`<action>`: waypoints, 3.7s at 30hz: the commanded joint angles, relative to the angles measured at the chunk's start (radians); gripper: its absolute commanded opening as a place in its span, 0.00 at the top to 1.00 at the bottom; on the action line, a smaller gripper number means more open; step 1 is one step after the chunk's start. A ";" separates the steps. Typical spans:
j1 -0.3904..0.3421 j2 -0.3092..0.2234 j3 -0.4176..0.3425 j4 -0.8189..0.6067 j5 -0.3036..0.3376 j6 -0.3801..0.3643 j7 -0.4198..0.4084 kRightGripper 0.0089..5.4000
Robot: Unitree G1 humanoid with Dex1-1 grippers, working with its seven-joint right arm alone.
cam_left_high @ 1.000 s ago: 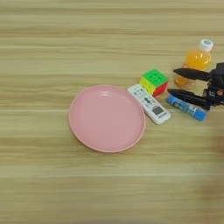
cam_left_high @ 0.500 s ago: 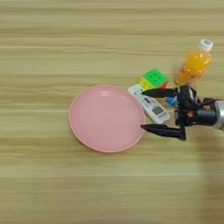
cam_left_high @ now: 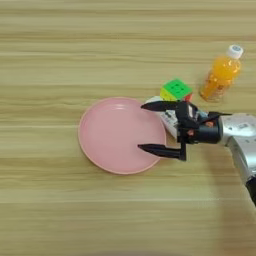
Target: Move the objects on the table
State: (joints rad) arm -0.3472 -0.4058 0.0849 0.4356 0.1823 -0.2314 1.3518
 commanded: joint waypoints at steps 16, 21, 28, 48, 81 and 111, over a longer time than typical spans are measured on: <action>-0.115 -0.002 0.121 0.055 -0.210 -0.047 -0.186 0.01; -0.110 -0.016 0.125 0.045 -0.199 -0.048 -0.169 0.01; -0.106 -0.056 0.130 0.032 -0.191 -0.035 -0.110 0.01; -0.038 -0.119 0.130 -0.079 -0.082 -0.004 0.096 0.01; -0.101 -0.379 0.450 -0.138 -0.033 -0.013 0.262 0.01; -0.129 -0.198 0.480 -0.465 0.136 0.130 0.255 0.01</action>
